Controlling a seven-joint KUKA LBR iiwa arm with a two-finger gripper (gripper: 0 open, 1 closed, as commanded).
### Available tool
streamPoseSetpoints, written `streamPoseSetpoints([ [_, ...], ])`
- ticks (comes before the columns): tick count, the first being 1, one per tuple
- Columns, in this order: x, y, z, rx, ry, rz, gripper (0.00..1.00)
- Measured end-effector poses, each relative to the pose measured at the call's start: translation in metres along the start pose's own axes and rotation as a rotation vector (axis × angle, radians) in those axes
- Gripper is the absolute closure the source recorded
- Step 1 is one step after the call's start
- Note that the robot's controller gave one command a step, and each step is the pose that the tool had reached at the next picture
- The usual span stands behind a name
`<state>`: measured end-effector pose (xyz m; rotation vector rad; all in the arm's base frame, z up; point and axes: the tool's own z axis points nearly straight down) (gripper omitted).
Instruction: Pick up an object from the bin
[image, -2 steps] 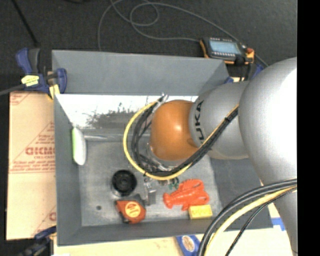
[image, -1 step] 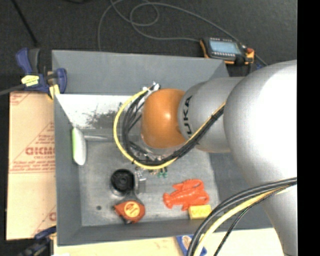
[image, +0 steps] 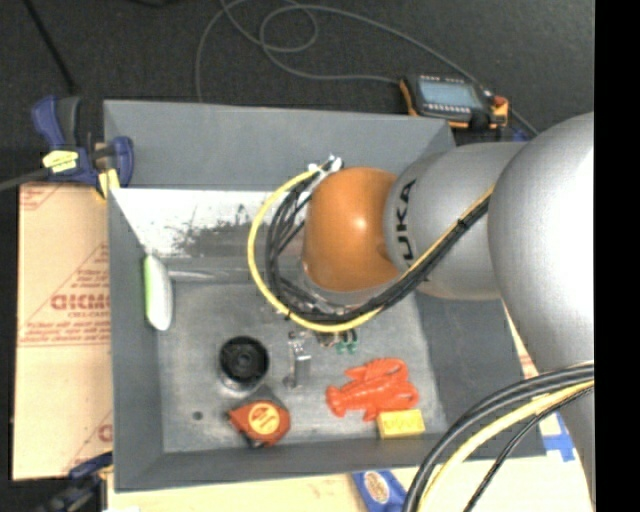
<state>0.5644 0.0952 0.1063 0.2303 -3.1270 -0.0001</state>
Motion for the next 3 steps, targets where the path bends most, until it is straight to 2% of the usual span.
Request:
streamPoseSetpoints([
  [1, -0.001, -0.009, -0.043, 0.002, -0.014, 0.008, 0.0],
  [2, 0.019, 0.007, 0.004, 0.002, -0.017, -0.096, 0.0],
  [3, 0.022, 0.022, 0.035, 0.002, -0.003, -0.087, 0.0],
])
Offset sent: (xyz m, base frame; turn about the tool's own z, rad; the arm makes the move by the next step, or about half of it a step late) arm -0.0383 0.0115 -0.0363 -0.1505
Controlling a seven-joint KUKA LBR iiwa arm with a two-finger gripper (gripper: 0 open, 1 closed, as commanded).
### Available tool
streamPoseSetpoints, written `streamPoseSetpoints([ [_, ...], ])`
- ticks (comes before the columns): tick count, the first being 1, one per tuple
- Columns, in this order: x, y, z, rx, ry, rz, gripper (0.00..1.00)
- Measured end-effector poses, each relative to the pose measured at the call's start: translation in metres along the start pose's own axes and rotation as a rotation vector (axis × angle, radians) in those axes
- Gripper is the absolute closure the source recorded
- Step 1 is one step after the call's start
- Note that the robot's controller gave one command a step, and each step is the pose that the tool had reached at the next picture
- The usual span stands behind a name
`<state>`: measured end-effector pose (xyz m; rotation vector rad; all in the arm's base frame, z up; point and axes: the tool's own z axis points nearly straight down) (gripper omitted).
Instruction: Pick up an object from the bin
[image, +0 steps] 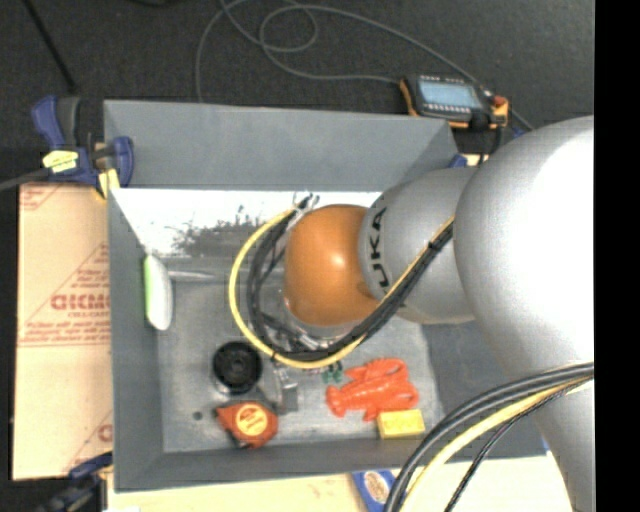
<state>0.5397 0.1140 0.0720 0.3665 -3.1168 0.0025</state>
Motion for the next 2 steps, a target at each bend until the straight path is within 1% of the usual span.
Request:
streamPoseSetpoints([
  [1, -0.017, 0.031, 0.0, 0.0, -0.006, 0.165, 0.0],
  [2, -0.029, 0.019, -0.038, -0.003, 0.001, 0.159, 0.0],
])
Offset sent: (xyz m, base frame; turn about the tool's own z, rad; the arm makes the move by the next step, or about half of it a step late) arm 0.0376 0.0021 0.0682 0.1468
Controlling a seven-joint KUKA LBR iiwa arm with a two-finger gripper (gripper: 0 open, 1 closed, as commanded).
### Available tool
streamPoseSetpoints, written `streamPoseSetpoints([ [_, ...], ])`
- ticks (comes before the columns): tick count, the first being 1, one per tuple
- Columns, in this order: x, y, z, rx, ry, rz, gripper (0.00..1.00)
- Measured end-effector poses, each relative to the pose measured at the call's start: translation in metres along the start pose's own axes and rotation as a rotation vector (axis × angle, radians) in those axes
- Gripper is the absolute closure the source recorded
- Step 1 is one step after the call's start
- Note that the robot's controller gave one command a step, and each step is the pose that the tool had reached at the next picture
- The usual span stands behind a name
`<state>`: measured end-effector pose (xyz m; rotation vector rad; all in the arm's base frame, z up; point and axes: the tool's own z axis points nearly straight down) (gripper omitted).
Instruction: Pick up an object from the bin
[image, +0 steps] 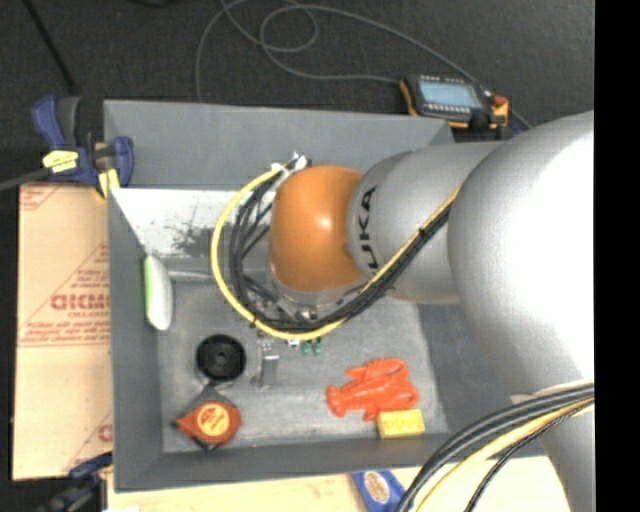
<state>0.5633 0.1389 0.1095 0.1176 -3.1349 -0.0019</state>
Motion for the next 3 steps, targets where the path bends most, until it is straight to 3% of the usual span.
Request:
streamPoseSetpoints([
  [1, -0.037, 0.016, -0.006, 0.004, -0.018, -0.027, 0.0],
  [2, -0.024, 0.043, 0.013, -0.003, -0.011, 0.043, 0.0],
  [3, -0.01, 0.035, 0.02, 0.0, -0.005, 0.295, 0.0],
])
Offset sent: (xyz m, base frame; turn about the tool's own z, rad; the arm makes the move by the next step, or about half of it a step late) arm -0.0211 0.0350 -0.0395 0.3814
